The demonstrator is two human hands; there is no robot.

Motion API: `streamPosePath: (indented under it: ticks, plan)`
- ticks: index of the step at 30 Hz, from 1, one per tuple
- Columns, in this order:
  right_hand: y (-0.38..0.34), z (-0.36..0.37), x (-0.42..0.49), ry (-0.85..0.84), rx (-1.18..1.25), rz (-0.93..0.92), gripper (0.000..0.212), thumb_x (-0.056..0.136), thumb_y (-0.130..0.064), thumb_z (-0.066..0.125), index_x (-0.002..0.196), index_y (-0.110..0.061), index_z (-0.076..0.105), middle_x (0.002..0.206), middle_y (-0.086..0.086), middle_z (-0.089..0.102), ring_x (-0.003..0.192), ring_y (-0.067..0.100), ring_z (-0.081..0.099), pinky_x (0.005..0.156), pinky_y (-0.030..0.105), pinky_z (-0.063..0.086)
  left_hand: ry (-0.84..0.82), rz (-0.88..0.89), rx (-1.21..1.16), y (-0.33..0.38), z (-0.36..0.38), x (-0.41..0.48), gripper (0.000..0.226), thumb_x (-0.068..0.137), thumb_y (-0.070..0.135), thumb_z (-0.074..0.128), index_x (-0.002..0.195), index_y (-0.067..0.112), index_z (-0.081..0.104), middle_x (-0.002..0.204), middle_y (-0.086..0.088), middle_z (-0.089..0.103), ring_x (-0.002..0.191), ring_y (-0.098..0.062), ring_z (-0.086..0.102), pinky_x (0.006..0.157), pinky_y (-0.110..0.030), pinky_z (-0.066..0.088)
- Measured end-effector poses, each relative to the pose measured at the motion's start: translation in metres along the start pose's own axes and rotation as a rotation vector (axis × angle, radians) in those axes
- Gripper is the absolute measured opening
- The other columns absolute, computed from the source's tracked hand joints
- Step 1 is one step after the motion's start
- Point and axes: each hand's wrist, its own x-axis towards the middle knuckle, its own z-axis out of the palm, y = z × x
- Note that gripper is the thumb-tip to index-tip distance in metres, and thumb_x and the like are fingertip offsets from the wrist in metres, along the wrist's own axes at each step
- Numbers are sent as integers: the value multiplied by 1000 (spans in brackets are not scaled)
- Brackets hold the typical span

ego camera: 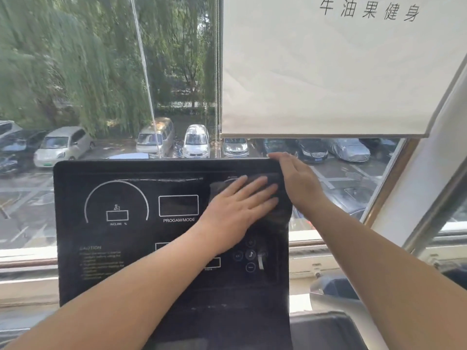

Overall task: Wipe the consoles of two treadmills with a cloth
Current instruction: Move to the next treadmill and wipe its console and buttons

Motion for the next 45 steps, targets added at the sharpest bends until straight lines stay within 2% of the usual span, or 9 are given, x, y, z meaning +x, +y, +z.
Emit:
streamPosePath:
  ticks: [3, 6, 15, 24, 29, 34, 38, 40, 45]
  plan:
    - [2, 3, 0, 27, 29, 26, 41, 101, -56, 33, 110, -41, 70, 112, -19, 71, 113, 10, 64, 107, 45, 49, 120, -287, -1, -2, -3, 12, 70, 89, 10, 65, 156, 20, 44, 166, 0, 33, 157, -26, 21, 128, -46, 8]
    - [1, 4, -3, 48, -41, -16, 44, 104, -50, 32, 124, -39, 69, 125, -22, 67, 119, 4, 59, 110, 39, 45, 137, -341, -52, 36, 14, 6, 74, 86, 9, 66, 156, 20, 43, 167, 0, 32, 157, -26, 18, 128, -46, 4]
    - [11, 17, -15, 101, -376, -229, 39, 107, -34, 38, 144, -35, 50, 152, -19, 49, 135, 13, 52, 98, 36, 44, -218, 420, -105, 82, 42, -65, 46, 99, 15, 39, 139, 25, 59, 162, 6, 43, 155, -21, 26, 129, -44, 2]
    - [16, 26, -14, 181, -377, -265, 43, 105, -43, 31, 143, -37, 51, 152, -21, 48, 140, 8, 47, 101, 36, 43, 226, -351, -65, 40, 28, -37, 59, 90, 5, 54, 147, 18, 56, 163, -1, 41, 154, -26, 31, 125, -50, 25]
    - [17, 25, -14, 179, -345, -266, 40, 106, -39, 34, 142, -36, 53, 150, -22, 50, 137, 6, 47, 97, 33, 41, -59, 41, -144, 109, 57, -78, 56, 92, 14, 49, 147, 24, 52, 165, 4, 37, 156, -22, 23, 127, -48, 16]
    - [13, 19, -18, 80, -115, -160, 44, 109, -32, 37, 150, -37, 51, 162, -21, 39, 148, -3, 32, 120, 27, 26, -166, 332, -149, 79, 43, -63, 45, 99, 16, 40, 138, 25, 60, 161, 6, 43, 155, -19, 27, 129, -45, 7]
    - [16, 13, -44, 89, 108, 22, 49, 110, -31, 36, 159, -28, 37, 158, -18, 40, 145, -2, 33, 122, 24, 21, 14, -58, -102, 42, 27, -37, 59, 90, 8, 55, 147, 22, 55, 164, 2, 40, 155, -22, 29, 126, -48, 19]
    - [35, 16, -64, 83, 171, 209, 53, 104, -45, 36, 153, -26, 46, 151, -11, 50, 140, 10, 44, 123, 36, 30, 71, -213, -135, 46, 25, -38, 63, 85, 3, 58, 146, 20, 57, 163, 2, 41, 154, -22, 31, 126, -47, 22]
    - [97, 34, -117, -38, 193, 452, 50, 98, -49, 32, 111, -15, 66, 115, 14, 72, 113, 33, 66, 105, 55, 50, -41, -192, -288, 105, 43, -84, 54, 85, 7, 56, 135, 22, 66, 159, 5, 46, 153, -19, 33, 127, -43, 18]
